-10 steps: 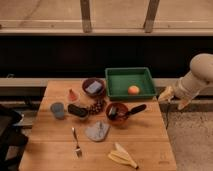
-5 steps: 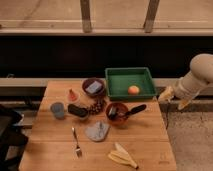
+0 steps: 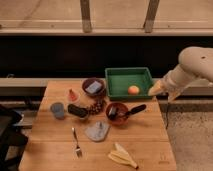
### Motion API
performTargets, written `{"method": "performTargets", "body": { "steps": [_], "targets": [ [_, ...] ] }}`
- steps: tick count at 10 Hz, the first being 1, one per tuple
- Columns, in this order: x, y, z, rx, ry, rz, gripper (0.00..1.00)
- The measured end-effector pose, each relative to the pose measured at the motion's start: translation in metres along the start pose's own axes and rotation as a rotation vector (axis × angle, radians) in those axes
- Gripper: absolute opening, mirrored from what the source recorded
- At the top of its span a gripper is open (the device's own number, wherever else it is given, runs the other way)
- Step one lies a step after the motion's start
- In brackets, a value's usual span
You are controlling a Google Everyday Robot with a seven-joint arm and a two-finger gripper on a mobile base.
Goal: Place eraser in plastic cup
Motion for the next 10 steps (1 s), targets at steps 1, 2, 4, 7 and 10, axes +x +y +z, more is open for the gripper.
{"method": "performTargets", "body": {
  "steps": [1,2,4,7,10],
  "targets": [
    [-0.004,0.027,0.002,-0.006,0.000,-0.055,0.67],
    [-0.006,0.054,0.004,-0.014,0.002,-0.112,0.67],
    [-0.005,0.096,0.007,-0.034,0.008,-0.202,0.67],
    [0.015,0.179,0.015,-0.060,0.022,-0.376,0.67],
    [0.068,0.252,0.019,-0.101,0.049,-0.546,0.67]
  ]
}}
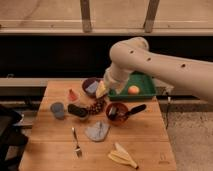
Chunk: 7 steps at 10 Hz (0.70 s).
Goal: Place eraser in plastic cup
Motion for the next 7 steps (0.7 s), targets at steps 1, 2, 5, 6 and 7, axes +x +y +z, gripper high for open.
{"method": "performTargets", "body": {
  "steps": [1,2,5,6,7],
  "targets": [
    [0.0022,0.0074,0.0013,-0.006,0.004,-0.017,0.67],
    [0.0031,0.0051,0.0008,-0.005,0.003,-0.014,0.67],
    [0.0024,0.0066,0.0012,-0.005,0.003,-0.017,0.67],
    [0.0025,0.0062,0.0009,-0.005,0.003,-0.017,0.67],
    [0.0017,0.0071,0.0010,-0.005,0.003,-0.019,0.67]
  ]
}}
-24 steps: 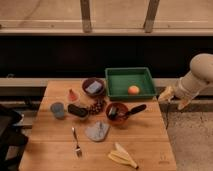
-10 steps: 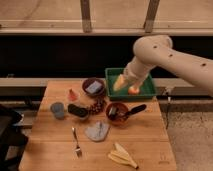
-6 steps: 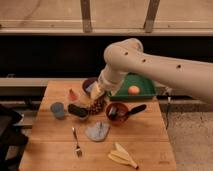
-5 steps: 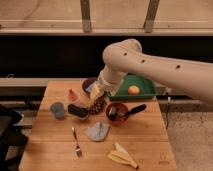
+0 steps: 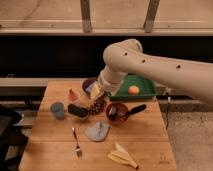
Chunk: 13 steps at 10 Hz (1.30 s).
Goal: Place eraser in plastic cup
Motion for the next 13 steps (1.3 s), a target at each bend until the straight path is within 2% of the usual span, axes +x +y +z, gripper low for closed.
{"method": "performTargets", "body": {
  "steps": [3,8,13],
  "targets": [
    [-0.006,0.010,0.005,0.001,0.008,-0.035,0.67],
    [-0.053,0.080,0.050,-0.026,0.049,-0.169,0.67],
    [-0.065,0.133,0.090,-0.080,0.102,-0.282,0.67]
  ]
}}
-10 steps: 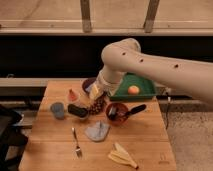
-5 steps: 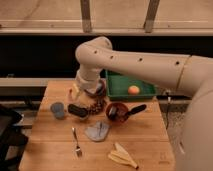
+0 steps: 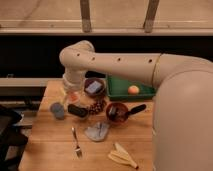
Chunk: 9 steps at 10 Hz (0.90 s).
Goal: Place eraser in plastic cup
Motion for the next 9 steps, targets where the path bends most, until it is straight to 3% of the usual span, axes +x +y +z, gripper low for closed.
{"method": "performTargets", "body": {
  "steps": [3,9],
  "targets": [
    [0.000,0.007,0.015,-0.004,0.039,-0.031,0.67],
    [0.001,0.006,0.016,0.001,0.037,-0.026,0.67]
  ]
}}
